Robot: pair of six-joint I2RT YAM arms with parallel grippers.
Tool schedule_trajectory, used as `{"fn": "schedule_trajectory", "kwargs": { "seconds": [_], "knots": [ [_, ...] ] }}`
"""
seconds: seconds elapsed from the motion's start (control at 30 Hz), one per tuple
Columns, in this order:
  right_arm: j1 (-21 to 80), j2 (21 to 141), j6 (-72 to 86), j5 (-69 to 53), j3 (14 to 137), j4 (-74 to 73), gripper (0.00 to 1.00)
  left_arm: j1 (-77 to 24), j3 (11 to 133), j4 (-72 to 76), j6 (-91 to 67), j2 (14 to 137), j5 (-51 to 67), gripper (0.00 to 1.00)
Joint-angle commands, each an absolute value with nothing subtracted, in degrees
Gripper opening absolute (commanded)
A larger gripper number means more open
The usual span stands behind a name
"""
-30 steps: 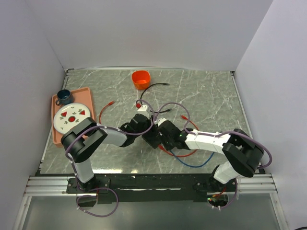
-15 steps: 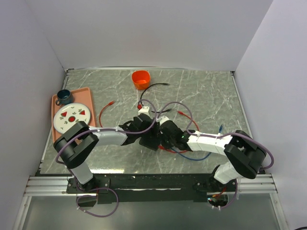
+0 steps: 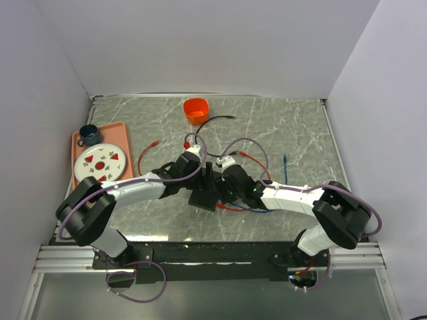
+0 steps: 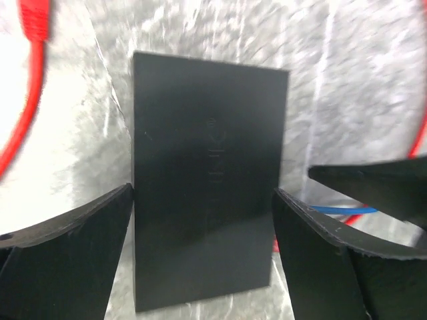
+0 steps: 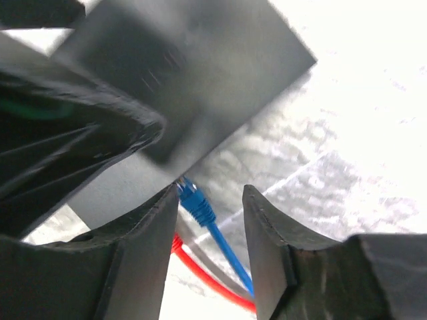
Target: Insert the plug into the switch port
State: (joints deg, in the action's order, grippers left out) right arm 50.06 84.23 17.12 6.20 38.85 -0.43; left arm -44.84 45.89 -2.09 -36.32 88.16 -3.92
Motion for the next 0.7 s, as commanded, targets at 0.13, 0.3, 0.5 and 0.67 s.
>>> {"fn": "schedule_trajectory", "kwargs": {
  "seconds": [0.13, 0.3, 0.5, 0.67],
  "knots": [
    [50.01, 76.91, 18.72, 9.31, 38.94, 5.01, 0.61, -38.69, 52.72, -5.27, -28.93, 82.26, -2.99, 0.86],
    [50.01, 73.83, 18.98, 10.89, 38.32, 3.52, 0.65, -35.78, 55.54, -6.94, -26.19, 87.79, -7.02, 0.84],
    [49.83, 69.62, 18.9, 11.86, 37.53, 2.2, 0.68, -34.54, 57.92, -6.94, -26.1, 96.06, -10.11, 0.77],
    [49.75, 66.45, 18.72, 12.57, 36.48, 1.76, 0.69, -34.54, 58.53, -5.27, -26.54, 100.36, -11.25, 0.73]
  ]
}}
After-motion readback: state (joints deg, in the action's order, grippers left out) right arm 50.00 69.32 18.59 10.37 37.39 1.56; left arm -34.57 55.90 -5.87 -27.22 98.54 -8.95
